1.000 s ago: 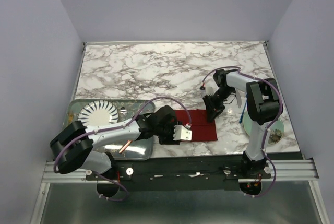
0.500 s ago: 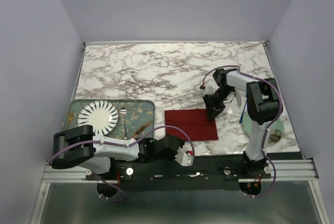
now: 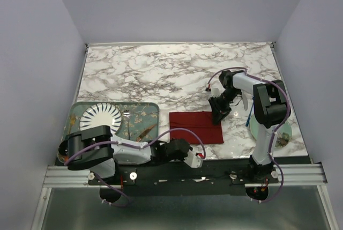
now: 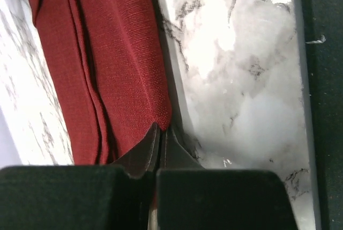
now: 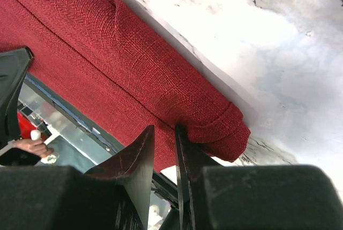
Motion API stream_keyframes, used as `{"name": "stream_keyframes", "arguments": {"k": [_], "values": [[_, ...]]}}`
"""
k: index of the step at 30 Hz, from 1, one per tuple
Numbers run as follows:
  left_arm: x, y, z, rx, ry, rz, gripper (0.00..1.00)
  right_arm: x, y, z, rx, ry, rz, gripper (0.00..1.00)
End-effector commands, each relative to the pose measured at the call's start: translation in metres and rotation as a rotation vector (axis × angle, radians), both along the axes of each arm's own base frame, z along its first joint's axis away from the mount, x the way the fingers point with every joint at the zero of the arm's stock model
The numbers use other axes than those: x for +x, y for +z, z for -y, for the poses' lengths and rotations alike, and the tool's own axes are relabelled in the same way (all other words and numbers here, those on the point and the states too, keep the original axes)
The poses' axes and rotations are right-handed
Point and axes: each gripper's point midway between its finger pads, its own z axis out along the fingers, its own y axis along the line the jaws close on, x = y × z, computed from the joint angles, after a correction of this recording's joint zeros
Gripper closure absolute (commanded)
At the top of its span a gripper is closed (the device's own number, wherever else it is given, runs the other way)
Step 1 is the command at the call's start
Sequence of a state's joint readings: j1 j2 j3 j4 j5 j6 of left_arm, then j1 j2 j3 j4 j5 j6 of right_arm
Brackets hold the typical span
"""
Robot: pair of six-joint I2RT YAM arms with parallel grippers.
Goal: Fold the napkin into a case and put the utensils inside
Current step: Pick up the 2/3-rectangle-folded napkin from the center of the board, then fold the 2/3-rectangle-folded napkin at the center of the board.
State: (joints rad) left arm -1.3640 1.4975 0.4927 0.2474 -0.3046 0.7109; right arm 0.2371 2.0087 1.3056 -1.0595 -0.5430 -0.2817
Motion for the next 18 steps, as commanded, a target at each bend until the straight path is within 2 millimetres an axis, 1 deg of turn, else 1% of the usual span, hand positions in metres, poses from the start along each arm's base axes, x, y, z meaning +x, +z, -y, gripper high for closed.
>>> {"name": "stream_keyframes", "arguments": {"k": [1, 2, 3, 6, 7, 9, 10, 11, 12, 13, 14, 16, 17, 18], "values": [[-0.011, 0.014, 0.005, -0.027, -0.006, -0.174, 1.0, -0.002, -0.009, 0.005, -0.031, 0.044, 0.045, 0.7], [-0.015, 0.017, 0.007, -0.044, -0.006, -0.211, 1.0, -0.003, -0.009, 0.006, -0.027, 0.047, 0.044, 0.7], [-0.024, 0.02, 0.012, -0.06, -0.039, -0.276, 1.0, -0.004, -0.009, 0.004, -0.024, 0.052, 0.046, 0.7], [-0.024, 0.031, 0.013, -0.076, -0.023, -0.388, 1.0, -0.005, -0.008, 0.005, -0.026, 0.06, 0.057, 0.7], [-0.023, 0.037, 0.014, -0.085, -0.029, -0.454, 1.0, -0.005, -0.008, 0.005, -0.026, 0.061, 0.058, 0.7], [-0.017, 0.042, 0.015, -0.098, -0.004, -0.513, 1.0, -0.005, -0.009, 0.006, -0.023, 0.068, 0.061, 0.7], [-0.022, 0.046, 0.021, -0.098, -0.022, -0.591, 1.0, -0.004, -0.008, 0.005, -0.021, 0.069, 0.065, 0.7], [-0.012, 0.048, 0.019, -0.105, 0.012, -0.617, 1.0, -0.004, -0.008, 0.005, -0.019, 0.07, 0.064, 0.7], [-0.007, 0.049, 0.02, -0.112, 0.025, -0.647, 1.0, -0.004, -0.008, 0.004, -0.016, 0.072, 0.063, 0.7], [-0.009, 0.054, 0.025, -0.12, 0.017, -0.72, 1.0, -0.003, -0.007, 0.004, -0.013, 0.072, 0.062, 0.7], [0.002, 0.054, 0.022, -0.132, 0.05, -0.746, 1.0, -0.001, -0.007, 0.003, -0.01, 0.072, 0.067, 0.7], [0.01, 0.057, 0.025, -0.134, 0.066, -0.818, 1.0, 0.0, -0.006, 0.003, -0.01, 0.077, 0.072, 0.7], [0.009, 0.059, 0.026, -0.144, 0.062, -0.865, 1.0, 0.0, -0.006, 0.003, -0.008, 0.079, 0.07, 0.7], [0.019, 0.06, 0.023, -0.158, 0.087, -0.891, 1.0, 0.001, -0.006, 0.003, -0.009, 0.082, 0.073, 0.7]]}}
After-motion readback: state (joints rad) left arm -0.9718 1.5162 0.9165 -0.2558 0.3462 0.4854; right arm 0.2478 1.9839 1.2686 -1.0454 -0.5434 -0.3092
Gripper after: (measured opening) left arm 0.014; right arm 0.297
